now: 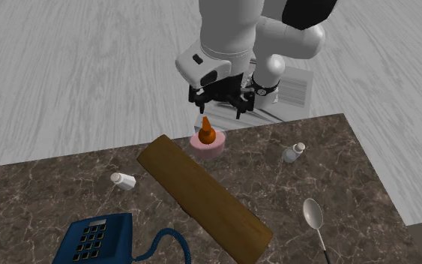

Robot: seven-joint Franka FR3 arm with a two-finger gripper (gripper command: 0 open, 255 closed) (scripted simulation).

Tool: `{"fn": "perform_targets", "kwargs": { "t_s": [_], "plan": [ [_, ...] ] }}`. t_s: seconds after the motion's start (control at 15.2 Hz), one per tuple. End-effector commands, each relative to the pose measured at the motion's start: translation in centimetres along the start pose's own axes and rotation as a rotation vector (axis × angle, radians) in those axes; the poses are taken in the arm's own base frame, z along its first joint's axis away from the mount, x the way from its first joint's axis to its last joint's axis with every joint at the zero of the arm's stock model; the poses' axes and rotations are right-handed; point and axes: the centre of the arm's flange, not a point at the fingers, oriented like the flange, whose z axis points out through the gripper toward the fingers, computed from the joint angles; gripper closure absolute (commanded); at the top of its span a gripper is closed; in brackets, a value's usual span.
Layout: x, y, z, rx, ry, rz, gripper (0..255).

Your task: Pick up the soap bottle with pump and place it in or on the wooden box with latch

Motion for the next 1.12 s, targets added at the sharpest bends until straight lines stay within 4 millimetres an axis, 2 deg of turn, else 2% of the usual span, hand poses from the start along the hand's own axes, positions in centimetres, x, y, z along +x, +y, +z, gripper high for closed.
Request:
{"fn": "perform_targets", "kwargs": {
  "t_s": [0.0, 0.13, 0.2, 0.66, 1.06],
  "plan": [
    [0.1, 1.8, 2.1, 0.001, 0.002, 0.000, 0],
    [0.4, 3.3, 4.2, 0.003, 0.003, 0.001, 0],
    [0.4, 3.6, 4.5, 0.003, 0.003, 0.001, 0],
    [0.4, 3.6, 8.5, 0.003, 0.003, 0.001, 0],
    [0.4, 3.6, 8.5, 0.003, 0.003, 0.001, 0]
  ]
}}
